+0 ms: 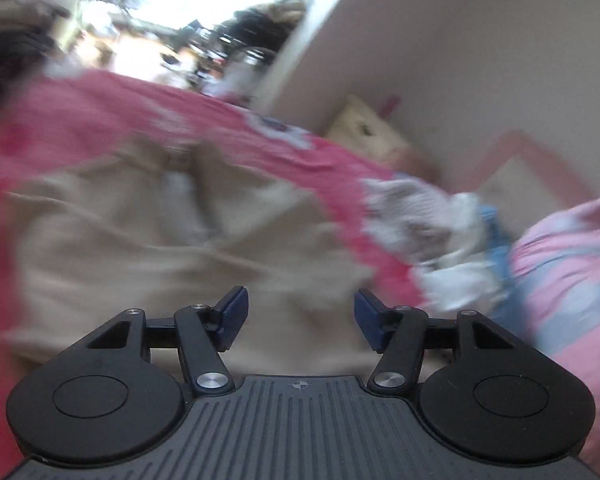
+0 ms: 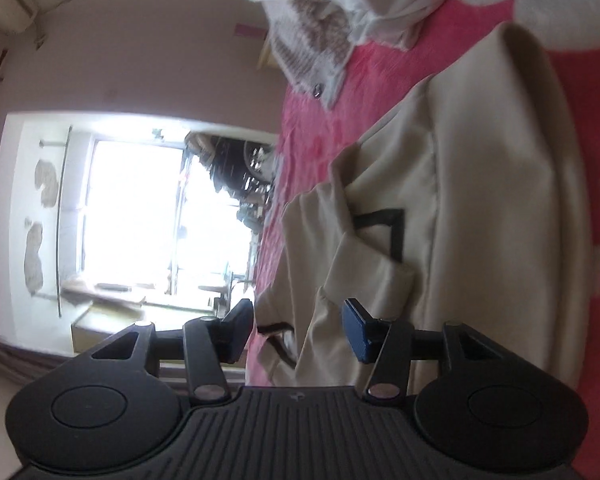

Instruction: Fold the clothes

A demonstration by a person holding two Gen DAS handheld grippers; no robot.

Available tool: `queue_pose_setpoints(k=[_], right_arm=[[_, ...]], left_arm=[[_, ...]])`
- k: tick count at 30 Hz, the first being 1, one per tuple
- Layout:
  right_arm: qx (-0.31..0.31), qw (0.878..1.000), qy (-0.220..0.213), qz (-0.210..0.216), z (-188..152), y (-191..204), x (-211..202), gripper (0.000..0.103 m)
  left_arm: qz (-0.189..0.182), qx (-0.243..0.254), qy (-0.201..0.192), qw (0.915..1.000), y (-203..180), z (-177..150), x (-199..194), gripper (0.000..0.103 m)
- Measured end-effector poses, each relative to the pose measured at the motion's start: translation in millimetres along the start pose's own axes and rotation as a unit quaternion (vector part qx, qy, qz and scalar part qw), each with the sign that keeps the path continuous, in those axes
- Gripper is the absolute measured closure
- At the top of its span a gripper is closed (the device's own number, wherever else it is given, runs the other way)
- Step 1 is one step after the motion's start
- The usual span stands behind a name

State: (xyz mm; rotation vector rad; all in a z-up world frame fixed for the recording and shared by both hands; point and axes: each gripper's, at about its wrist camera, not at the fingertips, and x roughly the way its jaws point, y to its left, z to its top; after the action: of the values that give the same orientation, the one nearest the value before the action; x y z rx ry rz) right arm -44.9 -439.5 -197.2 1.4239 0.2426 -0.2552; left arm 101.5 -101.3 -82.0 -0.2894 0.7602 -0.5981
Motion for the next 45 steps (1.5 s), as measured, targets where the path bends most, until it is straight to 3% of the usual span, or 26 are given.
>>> queue_pose_setpoints(k=[4, 7, 10, 12, 15, 17, 19, 21, 24, 28, 30, 32, 33, 35, 39, 42, 45], right_arm=[[-0.033, 0.998, 0.025, -0.042, -7, 9, 14, 0.047], [-0.025, 0.997, 0.050, -0.060, -15, 9, 25, 0.045], [-0.019, 0.994, 0.069, -0.087, -22, 10, 38, 0.044], [-0.032, 0.990, 0.068, -0.121, -24, 14, 46, 0.044], [-0.041, 0.985, 0.064, -0.156, -23, 17, 60, 0.044], [-0.034, 0.982, 0.059, -0.176, -21, 15, 67, 0.044], [-0.033, 0.980, 0.058, -0.186, -21, 14, 72, 0.045], [-0.040, 0.978, 0.049, -0.198, -22, 17, 77, 0.045], [-0.056, 0.974, 0.038, -0.215, -23, 24, 88, 0.045], [-0.086, 0.969, 0.029, -0.228, -25, 31, 101, 0.051], [-0.099, 0.967, 0.025, -0.232, -26, 33, 106, 0.059], [-0.118, 0.966, 0.019, -0.228, -27, 39, 106, 0.076], [-0.127, 0.966, 0.016, -0.226, -28, 43, 106, 0.090], [-0.147, 0.964, 0.009, -0.221, -28, 50, 105, 0.092], [-0.220, 0.960, 0.003, -0.175, -32, 92, 112, 0.093], [-0.295, 0.950, 0.008, -0.101, -40, 147, 118, 0.093], [-0.366, 0.930, 0.000, -0.021, -48, 193, 109, 0.093]], left_arm=[[0.089, 0.050, -0.031, 0.9943, 62, 1, -13, 0.044], [0.113, 0.034, -0.031, 0.9926, 99, 6, -6, 0.044], [0.111, 0.010, -0.022, 0.9935, 129, 8, 10, 0.044], [0.105, 0.023, -0.022, 0.9940, 137, 7, 14, 0.044], [0.068, 0.047, -0.017, 0.9965, 145, 15, 11, 0.044], [0.006, 0.068, -0.003, 0.9976, 147, 25, 5, 0.043], [-0.040, 0.111, 0.010, 0.9930, 144, 25, -8, 0.039], [-0.039, 0.165, 0.020, 0.9854, 136, 16, -17, 0.033], [0.014, 0.233, 0.056, 0.9707, 117, -5, -15, 0.033], [0.097, 0.260, 0.101, 0.9554, 99, -28, 5, 0.036], [0.128, 0.253, 0.115, 0.9520, 96, -35, 10, 0.048], [0.150, 0.240, 0.120, 0.9517, 96, -42, 14, 0.057], [0.161, 0.239, 0.120, 0.9500, 95, -44, 13, 0.066], [0.186, 0.241, 0.119, 0.9452, 90, -50, 11, 0.078], [0.226, 0.259, 0.107, 0.9329, 79, -59, 5, 0.087], [0.240, 0.274, 0.094, 0.9268, 73, -63, 3, 0.090], [0.250, 0.314, 0.083, 0.9123, 65, -71, 2, 0.092]])
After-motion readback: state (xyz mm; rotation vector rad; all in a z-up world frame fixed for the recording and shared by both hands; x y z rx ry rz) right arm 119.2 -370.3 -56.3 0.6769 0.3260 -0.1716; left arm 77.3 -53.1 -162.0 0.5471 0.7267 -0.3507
